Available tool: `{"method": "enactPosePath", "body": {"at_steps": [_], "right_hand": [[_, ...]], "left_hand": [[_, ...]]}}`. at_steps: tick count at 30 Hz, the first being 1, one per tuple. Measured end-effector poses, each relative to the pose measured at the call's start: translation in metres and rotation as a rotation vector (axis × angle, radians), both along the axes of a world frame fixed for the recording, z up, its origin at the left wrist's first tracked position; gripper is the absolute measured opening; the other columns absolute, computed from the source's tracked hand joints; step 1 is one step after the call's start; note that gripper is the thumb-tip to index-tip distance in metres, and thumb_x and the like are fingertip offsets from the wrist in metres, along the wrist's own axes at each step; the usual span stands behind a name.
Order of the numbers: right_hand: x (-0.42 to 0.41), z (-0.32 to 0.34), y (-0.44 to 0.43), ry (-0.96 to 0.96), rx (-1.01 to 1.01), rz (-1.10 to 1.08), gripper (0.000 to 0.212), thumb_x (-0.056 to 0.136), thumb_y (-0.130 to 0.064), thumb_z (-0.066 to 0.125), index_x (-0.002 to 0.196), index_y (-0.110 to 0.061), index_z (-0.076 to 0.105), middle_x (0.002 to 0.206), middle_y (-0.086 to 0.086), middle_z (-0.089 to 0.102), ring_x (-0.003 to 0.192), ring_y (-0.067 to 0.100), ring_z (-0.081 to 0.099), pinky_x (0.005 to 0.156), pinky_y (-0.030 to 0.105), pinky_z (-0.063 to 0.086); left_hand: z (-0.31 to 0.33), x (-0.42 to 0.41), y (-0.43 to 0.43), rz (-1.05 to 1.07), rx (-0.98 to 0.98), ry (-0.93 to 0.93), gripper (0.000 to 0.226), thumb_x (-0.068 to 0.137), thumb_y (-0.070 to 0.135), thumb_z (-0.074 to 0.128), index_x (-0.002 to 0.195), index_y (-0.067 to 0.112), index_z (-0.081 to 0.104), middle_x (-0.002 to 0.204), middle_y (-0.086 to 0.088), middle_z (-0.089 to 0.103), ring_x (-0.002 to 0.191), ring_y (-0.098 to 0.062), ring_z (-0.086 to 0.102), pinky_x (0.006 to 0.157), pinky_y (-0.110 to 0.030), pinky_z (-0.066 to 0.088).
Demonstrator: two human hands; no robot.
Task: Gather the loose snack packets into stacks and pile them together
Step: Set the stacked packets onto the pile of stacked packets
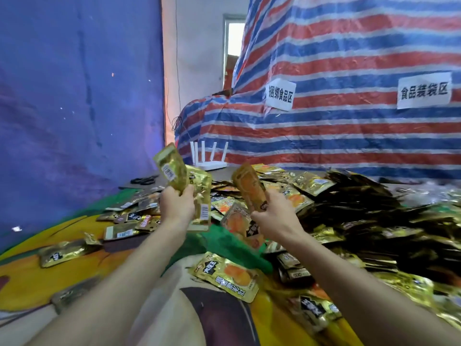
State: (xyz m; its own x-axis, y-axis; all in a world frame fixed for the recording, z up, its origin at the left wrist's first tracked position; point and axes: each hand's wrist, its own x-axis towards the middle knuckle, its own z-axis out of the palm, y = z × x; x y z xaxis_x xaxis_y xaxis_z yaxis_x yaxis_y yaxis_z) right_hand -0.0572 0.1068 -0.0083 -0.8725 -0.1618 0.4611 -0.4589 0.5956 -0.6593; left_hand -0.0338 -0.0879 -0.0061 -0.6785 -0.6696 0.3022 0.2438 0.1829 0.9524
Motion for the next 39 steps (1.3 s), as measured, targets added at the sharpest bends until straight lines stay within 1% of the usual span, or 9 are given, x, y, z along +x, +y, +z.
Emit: {"method": "enactPosePath", "body": {"at_steps": [5,10,12,16,21,26,31,36,39], "right_hand": [[0.018,-0.011,0.017,-0.087,-0.414,-0.059,0.021,0.089,-0.012,0.071,0.109,-0.012,0.065,0.091,0.003,0.069,0.068,0.012,0.065,0.052,0.021,0.049],[0.027,-0.027,0.022,-0.034,-0.618,-0.123,0.028,0.091,-0.015,0.072,0.112,-0.021,0.055,0.097,-0.004,0.066,0.080,0.009,0.067,0.057,0.022,0.052],[0.028,-0.029,0.021,0.030,-0.631,-0.140,0.028,0.092,-0.014,0.070,0.112,-0.022,0.053,0.096,-0.006,0.064,0.079,0.006,0.064,0.059,0.018,0.048],[0.033,-0.031,0.012,0.006,-0.744,0.013,0.022,0.091,-0.012,0.072,0.108,-0.022,0.061,0.093,-0.007,0.071,0.080,0.002,0.069,0.058,0.013,0.051],[0.036,-0.032,0.009,-0.169,-0.802,0.206,0.021,0.093,-0.009,0.068,0.110,-0.021,0.067,0.101,0.001,0.077,0.095,0.021,0.074,0.081,0.042,0.060],[0.039,-0.030,0.003,-0.182,-0.774,0.159,0.024,0.102,-0.012,0.047,0.099,-0.016,0.070,0.092,0.002,0.076,0.094,0.026,0.071,0.079,0.038,0.058],[0.041,-0.029,0.003,-0.052,-0.650,0.037,0.023,0.103,-0.015,0.045,0.111,-0.031,0.060,0.101,-0.002,0.071,0.095,0.017,0.069,0.085,0.048,0.059],[0.044,-0.031,-0.002,-0.195,-0.662,0.118,0.030,0.108,-0.020,0.038,0.099,-0.014,0.066,0.092,0.001,0.070,0.079,0.005,0.067,0.065,0.021,0.055],[0.045,-0.035,-0.008,-0.188,-0.708,0.095,0.043,0.111,-0.037,0.026,0.102,-0.022,0.066,0.094,-0.009,0.066,0.085,0.000,0.062,0.075,0.021,0.049]], "left_hand": [[-0.012,0.013,0.028,-0.005,0.305,0.035,0.036,0.099,0.024,0.062,0.129,0.011,0.047,0.122,-0.005,0.057,0.104,-0.026,0.058,0.096,-0.044,0.048],[-0.024,0.020,0.046,-0.394,0.627,0.042,0.028,0.098,0.013,0.063,0.124,0.011,0.056,0.111,-0.014,0.072,0.093,-0.032,0.071,0.081,-0.055,0.057],[-0.022,0.027,0.051,-0.562,0.663,0.020,0.034,0.099,0.011,0.058,0.132,0.003,0.054,0.117,-0.019,0.071,0.104,-0.035,0.069,0.084,-0.055,0.055],[-0.022,0.035,0.062,-0.677,0.604,-0.022,0.041,0.101,0.007,0.053,0.139,-0.005,0.044,0.134,-0.029,0.058,0.122,-0.041,0.059,0.076,-0.048,0.054],[-0.027,0.036,0.066,-0.681,0.483,-0.017,0.037,0.101,0.007,0.053,0.136,-0.004,0.047,0.123,-0.026,0.066,0.112,-0.038,0.065,0.077,-0.046,0.056],[-0.033,0.031,0.064,-0.508,0.377,0.053,0.034,0.097,-0.002,0.057,0.128,0.002,0.043,0.114,-0.022,0.068,0.088,-0.028,0.071,0.069,-0.041,0.058],[-0.033,0.032,0.062,-0.613,0.377,0.208,0.034,0.096,-0.005,0.055,0.129,0.002,0.051,0.114,-0.019,0.072,0.093,-0.025,0.074,0.067,-0.034,0.060],[-0.038,0.033,0.071,-0.666,0.305,0.178,0.025,0.101,0.003,0.052,0.125,0.007,0.051,0.111,-0.012,0.073,0.092,-0.017,0.074,0.066,-0.027,0.058],[-0.042,0.030,0.073,-0.666,0.254,0.148,0.026,0.102,0.005,0.051,0.127,0.011,0.046,0.119,-0.010,0.068,0.095,-0.011,0.072,0.069,-0.023,0.057]]}}
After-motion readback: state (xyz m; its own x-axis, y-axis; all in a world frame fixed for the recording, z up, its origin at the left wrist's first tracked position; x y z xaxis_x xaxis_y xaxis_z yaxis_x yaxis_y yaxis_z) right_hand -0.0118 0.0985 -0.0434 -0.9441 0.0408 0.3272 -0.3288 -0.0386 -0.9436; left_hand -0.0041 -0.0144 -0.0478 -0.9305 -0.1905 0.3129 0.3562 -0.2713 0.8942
